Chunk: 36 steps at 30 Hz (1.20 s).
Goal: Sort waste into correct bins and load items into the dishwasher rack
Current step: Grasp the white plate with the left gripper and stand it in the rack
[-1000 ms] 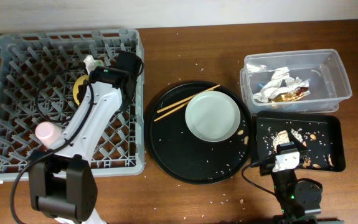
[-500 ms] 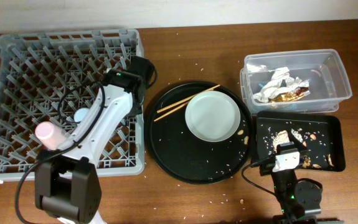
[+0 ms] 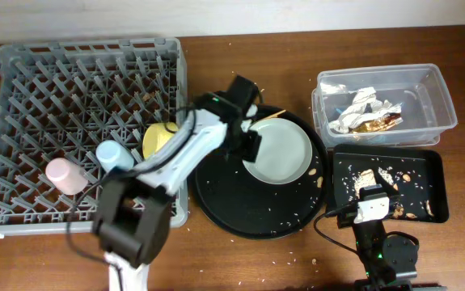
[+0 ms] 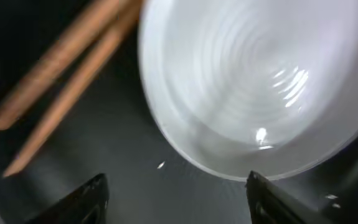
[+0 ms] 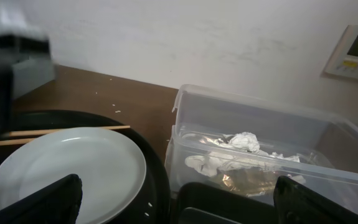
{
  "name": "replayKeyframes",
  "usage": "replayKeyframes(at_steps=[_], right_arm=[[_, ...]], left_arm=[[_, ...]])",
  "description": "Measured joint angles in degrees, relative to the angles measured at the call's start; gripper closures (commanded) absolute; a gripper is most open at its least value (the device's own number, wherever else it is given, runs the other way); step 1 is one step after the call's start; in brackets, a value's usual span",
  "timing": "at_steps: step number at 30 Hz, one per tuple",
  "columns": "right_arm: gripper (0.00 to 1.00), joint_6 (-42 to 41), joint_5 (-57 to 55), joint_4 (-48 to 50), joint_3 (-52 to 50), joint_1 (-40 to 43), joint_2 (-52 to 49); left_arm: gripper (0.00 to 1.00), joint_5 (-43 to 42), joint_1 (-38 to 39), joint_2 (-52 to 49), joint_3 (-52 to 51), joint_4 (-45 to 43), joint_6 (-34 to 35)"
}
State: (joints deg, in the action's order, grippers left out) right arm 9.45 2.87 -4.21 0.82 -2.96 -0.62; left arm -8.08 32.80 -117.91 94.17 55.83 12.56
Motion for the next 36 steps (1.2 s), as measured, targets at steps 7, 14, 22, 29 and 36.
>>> replayKeyframes(at_steps=[7, 14, 22, 29, 36], right_arm=[[0.02, 0.0, 0.0, 0.0, 0.0, 0.0, 0.0], [0.02, 0.0, 0.0, 0.0, 0.0, 0.0, 0.0], [0.02, 0.0, 0.0, 0.0, 0.0, 0.0, 0.0], [0.02, 0.0, 0.0, 0.0, 0.0, 0.0, 0.0], [0.02, 0.0, 0.0, 0.0, 0.0, 0.0, 0.0]], left_arm=[[1.0, -11.3, 1.0, -8.0, -0.5, -1.0, -6.1], [1.0, -4.3, -2.4, -6.1, 16.8, 17.0, -6.3], [1.0, 34.7, -18.2, 2.1, 27.9, 38.3, 10.7], [1.0, 49.6, -17.7, 2.2, 25.8, 39.5, 24.6], [1.0, 48.4, -19.1, 14.0, 25.6, 37.9, 25.4]])
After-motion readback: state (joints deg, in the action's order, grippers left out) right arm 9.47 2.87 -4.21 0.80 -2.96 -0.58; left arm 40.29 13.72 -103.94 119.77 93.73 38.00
